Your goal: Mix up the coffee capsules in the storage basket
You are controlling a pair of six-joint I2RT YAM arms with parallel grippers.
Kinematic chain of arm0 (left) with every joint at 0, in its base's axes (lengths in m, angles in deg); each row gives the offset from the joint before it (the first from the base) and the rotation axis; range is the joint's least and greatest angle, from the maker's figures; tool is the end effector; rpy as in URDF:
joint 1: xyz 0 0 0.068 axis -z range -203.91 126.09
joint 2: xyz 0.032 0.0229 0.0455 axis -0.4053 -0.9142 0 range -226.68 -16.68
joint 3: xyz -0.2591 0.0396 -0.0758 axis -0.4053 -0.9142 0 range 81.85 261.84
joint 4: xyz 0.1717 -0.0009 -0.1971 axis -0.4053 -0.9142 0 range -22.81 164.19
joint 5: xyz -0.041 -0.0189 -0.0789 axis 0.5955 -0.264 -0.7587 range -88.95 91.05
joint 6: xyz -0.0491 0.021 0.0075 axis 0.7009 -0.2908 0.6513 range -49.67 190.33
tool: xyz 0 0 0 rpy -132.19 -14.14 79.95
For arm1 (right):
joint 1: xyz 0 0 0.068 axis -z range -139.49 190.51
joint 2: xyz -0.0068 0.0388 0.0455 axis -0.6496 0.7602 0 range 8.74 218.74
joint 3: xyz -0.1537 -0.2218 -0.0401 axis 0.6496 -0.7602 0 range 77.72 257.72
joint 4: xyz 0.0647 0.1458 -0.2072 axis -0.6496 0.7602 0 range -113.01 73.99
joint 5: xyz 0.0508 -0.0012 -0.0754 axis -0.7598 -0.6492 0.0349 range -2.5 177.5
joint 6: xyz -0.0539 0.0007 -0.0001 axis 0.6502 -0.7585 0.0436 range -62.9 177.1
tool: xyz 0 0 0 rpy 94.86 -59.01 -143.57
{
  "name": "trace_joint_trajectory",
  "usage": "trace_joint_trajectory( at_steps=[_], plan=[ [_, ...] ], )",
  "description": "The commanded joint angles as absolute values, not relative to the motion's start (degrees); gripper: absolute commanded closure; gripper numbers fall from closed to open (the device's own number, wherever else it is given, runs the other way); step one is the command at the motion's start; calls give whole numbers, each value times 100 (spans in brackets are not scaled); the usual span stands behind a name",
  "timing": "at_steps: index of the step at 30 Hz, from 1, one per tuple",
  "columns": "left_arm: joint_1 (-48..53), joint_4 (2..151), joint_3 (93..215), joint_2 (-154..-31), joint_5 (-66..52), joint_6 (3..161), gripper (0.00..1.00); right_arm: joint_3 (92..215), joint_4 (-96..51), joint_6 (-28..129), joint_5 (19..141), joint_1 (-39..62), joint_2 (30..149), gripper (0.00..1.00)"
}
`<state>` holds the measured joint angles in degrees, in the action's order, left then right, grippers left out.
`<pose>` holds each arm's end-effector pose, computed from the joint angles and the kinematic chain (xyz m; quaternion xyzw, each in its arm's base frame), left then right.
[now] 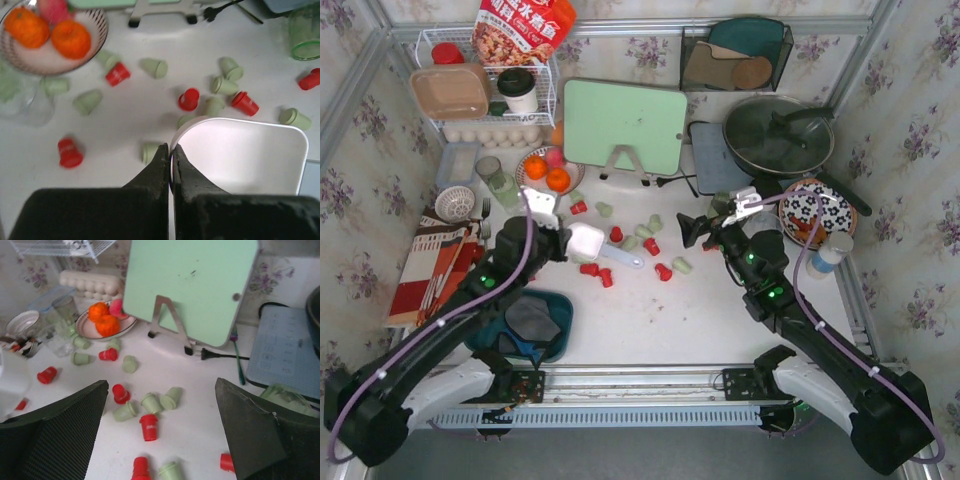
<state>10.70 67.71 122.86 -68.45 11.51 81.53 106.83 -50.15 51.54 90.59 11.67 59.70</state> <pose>0.1786 -0.1155 0.3018 0.1097 0.7960 -0.1623 0.5727 0.1871 0.1010 0.2931 -0.1164 0.6637 0.2011 0.7110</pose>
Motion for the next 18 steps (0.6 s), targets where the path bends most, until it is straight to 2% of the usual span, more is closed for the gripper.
trace_joint_trajectory(
  at_steps=[1,4,9,18],
  plan=[
    [1055,8492,12388,-7608,571,7376,100,10494,-5106,5470,8315,1145,5878,7],
    [1063,9065,12185,-7954,380,7384,100,10128,-5697,5590,7727,1110,5873,11],
    [1093,8954,12033,-7904,207,7458,100,9611,-6783,5764,6714,1017,6002,13],
    [1146,9315,11663,-7776,674,7097,100,9539,-6959,6251,6465,354,6167,16]
  ],
)
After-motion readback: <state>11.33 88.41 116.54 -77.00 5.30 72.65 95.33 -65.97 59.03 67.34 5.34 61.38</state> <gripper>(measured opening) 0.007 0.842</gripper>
